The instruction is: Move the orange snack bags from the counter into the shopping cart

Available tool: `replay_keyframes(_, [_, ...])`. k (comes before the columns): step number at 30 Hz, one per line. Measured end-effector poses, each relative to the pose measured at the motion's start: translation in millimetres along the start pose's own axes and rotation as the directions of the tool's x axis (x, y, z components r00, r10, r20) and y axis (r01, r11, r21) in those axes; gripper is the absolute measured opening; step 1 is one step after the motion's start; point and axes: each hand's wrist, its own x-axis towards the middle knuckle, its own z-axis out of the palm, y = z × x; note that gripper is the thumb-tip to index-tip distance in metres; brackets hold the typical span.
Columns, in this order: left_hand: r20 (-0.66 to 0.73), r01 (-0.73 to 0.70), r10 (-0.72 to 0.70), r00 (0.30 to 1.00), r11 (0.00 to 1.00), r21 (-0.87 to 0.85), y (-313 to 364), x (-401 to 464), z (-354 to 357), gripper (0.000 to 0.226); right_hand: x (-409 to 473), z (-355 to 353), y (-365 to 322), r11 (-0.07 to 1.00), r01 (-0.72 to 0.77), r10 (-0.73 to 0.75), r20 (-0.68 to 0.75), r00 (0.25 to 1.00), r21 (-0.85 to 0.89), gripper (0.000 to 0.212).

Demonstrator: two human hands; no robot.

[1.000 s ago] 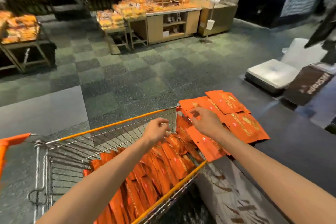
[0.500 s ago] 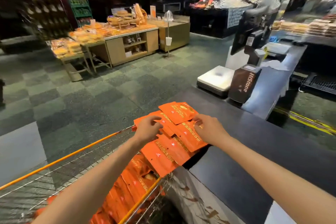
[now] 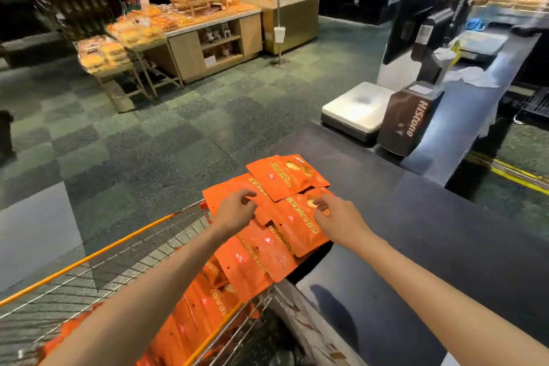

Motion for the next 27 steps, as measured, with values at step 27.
replay_keyframes(27, [0.440,-0.554,0.337,0.832,0.471,0.687,-72.0,211.8,72.0,0.056,96.6,148.6,43.4,0.877,0.007,0.213,0.400,0.891,-0.481,0.080])
